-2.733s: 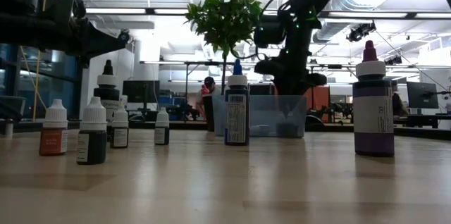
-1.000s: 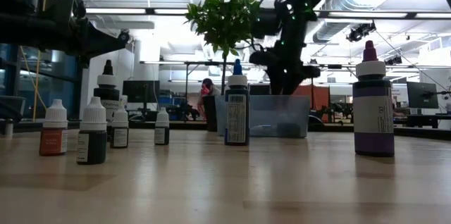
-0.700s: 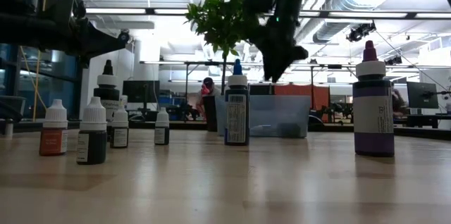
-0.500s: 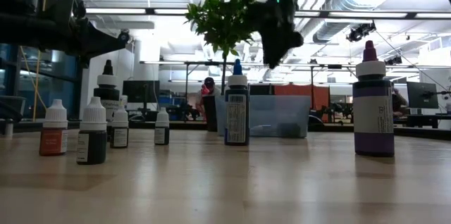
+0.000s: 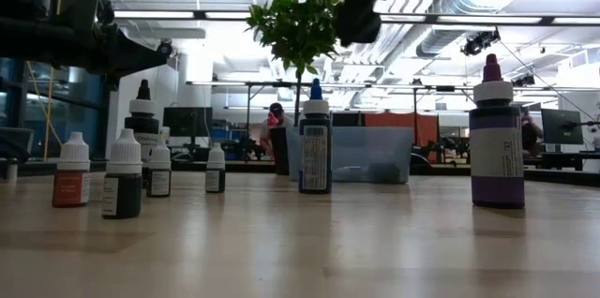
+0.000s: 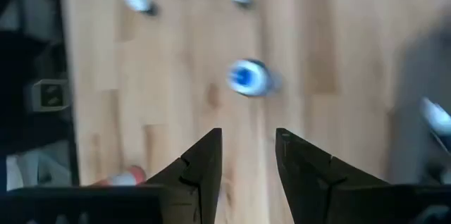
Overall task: Pick & Place food coloring
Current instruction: Put the small black food coloring bottle into the black bin
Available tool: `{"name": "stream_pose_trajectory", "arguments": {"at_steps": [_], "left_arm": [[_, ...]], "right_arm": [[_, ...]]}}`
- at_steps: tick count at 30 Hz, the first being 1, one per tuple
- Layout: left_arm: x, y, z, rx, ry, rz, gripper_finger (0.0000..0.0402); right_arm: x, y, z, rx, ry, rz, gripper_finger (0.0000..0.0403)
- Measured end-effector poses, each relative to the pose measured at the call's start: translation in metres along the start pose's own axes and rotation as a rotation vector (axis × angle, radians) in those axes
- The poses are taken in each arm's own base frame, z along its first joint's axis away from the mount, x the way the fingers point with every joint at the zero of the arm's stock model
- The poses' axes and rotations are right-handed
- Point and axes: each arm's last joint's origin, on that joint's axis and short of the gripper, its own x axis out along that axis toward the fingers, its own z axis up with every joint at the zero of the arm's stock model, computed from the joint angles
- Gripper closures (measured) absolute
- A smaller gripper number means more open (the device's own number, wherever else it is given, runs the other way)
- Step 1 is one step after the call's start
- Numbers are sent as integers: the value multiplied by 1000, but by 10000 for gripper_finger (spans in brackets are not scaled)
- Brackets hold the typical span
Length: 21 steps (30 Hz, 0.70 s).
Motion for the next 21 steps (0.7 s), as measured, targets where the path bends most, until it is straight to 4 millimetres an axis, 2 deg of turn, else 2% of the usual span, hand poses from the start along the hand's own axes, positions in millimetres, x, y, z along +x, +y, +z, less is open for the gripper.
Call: {"name": "stream_pose_trajectory", "arguments": {"at_steps": [6, 12, 21], "left_arm": [[0, 0, 0, 0, 0, 0, 401], [0, 0, 0, 0, 0, 0, 401], [0, 0, 0, 0, 0, 0, 401]], "right_arm": [[8, 24, 9, -69, -92, 49, 279], [18, 34, 14, -119, -125, 63, 279], [50, 57, 27, -216, -112, 96, 279]]}}
